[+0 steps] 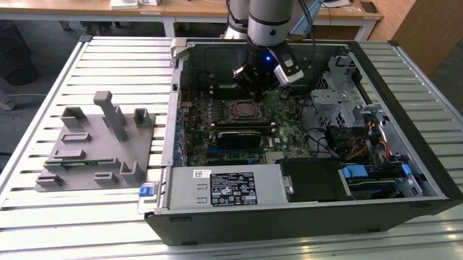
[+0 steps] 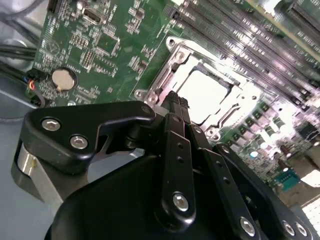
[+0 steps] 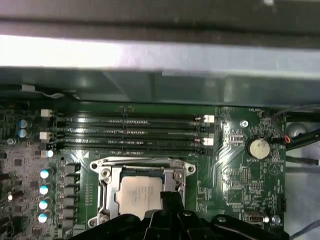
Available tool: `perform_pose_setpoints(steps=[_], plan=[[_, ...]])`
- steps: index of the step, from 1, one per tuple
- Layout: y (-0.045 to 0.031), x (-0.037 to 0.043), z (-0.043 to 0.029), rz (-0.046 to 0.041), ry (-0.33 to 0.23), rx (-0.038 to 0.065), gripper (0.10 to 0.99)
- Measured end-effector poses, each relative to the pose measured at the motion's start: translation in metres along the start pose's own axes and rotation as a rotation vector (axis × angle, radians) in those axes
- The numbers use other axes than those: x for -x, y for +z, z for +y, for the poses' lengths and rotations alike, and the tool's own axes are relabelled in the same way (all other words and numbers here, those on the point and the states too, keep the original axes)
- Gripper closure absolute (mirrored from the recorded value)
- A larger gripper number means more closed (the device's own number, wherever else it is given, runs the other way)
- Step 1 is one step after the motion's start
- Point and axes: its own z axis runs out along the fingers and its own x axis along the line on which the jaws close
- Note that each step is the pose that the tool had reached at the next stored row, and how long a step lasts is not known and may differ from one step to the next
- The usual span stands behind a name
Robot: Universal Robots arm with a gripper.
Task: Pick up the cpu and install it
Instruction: 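Install the second cpu locking lever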
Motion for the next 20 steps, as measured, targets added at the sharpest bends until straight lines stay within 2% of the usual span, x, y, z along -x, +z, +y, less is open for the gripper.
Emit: perform_pose_setpoints(steps=[3, 5, 7, 9, 15, 17, 20], plan=[[-0.0038, 0.0001, -0.002, 0.0007, 0.0, 0.0, 0.98], [-0.0088, 0.0002, -0.0026, 0.0016, 0.0, 0.004, 0.98], [-0.0104, 0.0002, -0.0045, 0.0036, 0.0, 0.009, 0.98], [-0.0107, 0.0002, -0.0087, 0.0054, 0.001, 0.014, 0.98], [-0.0112, 0.0, -0.0266, 0.0067, 0.001, 0.015, 0.98], [-0.0114, 0.0003, -0.0298, 0.0164, 0.001, 0.015, 0.98], [-0.0111, 0.001, -0.0307, 0.042, 0.002, 0.017, 0.98]])
